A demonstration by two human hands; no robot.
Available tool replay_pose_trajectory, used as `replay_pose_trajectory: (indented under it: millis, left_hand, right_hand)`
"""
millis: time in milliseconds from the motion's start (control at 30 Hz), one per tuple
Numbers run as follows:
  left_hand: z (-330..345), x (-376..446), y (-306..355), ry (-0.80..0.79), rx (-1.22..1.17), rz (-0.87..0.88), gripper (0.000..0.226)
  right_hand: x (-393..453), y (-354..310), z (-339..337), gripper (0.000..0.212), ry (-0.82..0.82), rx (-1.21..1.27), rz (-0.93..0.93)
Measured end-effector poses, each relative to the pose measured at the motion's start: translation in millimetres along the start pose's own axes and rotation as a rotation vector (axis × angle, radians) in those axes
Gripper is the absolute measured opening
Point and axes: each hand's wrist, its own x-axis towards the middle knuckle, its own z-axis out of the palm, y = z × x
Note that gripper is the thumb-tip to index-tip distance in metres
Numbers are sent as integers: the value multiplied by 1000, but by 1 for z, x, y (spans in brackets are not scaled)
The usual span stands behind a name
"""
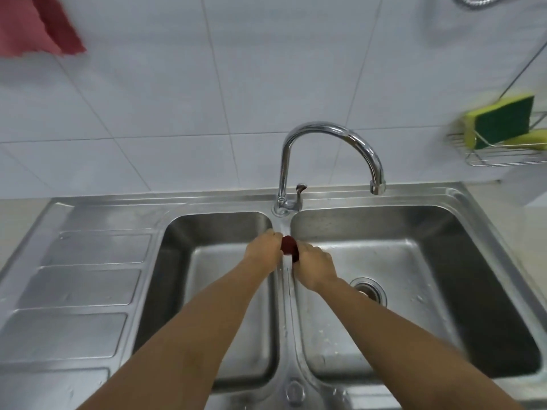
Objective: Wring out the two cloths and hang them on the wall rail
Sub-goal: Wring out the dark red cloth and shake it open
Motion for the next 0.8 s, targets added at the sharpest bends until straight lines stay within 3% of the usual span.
replay_pose_trajectory:
  millis: [233,400,600,700,800]
  left_hand:
    - [-11,-8,-4,35,-118,-23,12]
    - [-40,-32,-14,104,-461,-88,9]
    - [-73,-74,-29,29,-857,-85,10]
    - [-82,-97,-37,5,-1005,-77,9]
    - [-88,-115,-49,26,-1071,-115,9]
  right_hand:
    - [-17,6,-2,56,9,199,-18]
    - [-34,-11,-5,107,59,330,31]
    - [-46,-59,-5,119,130,451,7]
    - [-52,-83,-2,107,151,504,-9]
    - [-56,-103,-3,53,111,763,-27]
